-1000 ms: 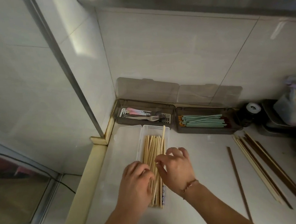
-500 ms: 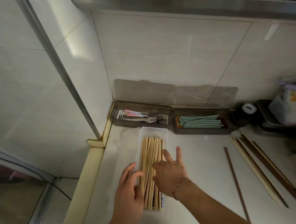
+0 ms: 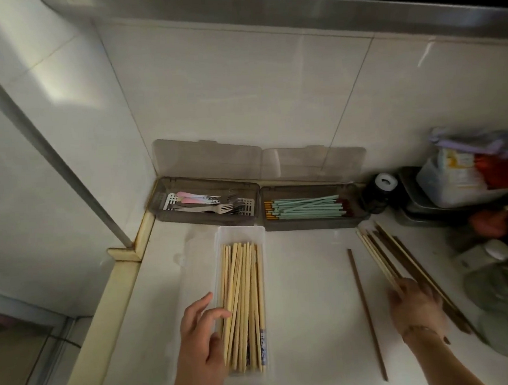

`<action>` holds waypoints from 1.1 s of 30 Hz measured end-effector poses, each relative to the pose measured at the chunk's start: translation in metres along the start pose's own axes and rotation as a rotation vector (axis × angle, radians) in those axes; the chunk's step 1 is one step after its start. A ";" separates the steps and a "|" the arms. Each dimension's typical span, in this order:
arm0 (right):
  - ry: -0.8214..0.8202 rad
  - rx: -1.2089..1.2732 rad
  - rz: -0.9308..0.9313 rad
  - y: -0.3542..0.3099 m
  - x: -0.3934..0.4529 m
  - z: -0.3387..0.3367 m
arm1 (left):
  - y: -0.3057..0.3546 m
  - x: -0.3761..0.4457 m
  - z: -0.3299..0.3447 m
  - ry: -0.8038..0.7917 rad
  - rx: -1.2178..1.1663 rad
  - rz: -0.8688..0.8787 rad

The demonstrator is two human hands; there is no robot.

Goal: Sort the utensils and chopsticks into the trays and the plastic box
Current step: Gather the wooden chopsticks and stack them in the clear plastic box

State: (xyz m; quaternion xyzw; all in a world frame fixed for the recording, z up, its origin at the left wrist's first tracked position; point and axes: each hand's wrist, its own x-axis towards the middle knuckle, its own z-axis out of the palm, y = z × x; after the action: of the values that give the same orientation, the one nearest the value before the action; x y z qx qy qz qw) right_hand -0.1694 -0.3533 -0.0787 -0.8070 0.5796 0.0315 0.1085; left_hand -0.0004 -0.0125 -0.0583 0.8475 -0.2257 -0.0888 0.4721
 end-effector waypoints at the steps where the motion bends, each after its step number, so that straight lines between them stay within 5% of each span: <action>1: 0.014 0.012 0.014 0.000 -0.001 0.001 | 0.002 -0.001 0.002 -0.004 -0.001 -0.002; 15: -0.044 -0.356 0.023 -0.026 -0.014 -0.011 | -0.001 0.002 0.007 -0.049 -0.006 -0.044; 27: -0.146 -0.241 0.044 -0.028 -0.010 -0.013 | -0.007 0.007 0.004 0.006 0.000 0.045; 33: -0.287 -0.276 -0.088 -0.034 -0.012 -0.028 | -0.006 0.008 0.004 0.014 -0.013 0.063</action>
State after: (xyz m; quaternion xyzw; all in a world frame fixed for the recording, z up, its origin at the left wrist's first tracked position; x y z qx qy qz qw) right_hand -0.1437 -0.3375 -0.0447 -0.8261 0.5125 0.2203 0.0797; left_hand 0.0073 -0.0168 -0.0644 0.8375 -0.2484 -0.0692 0.4818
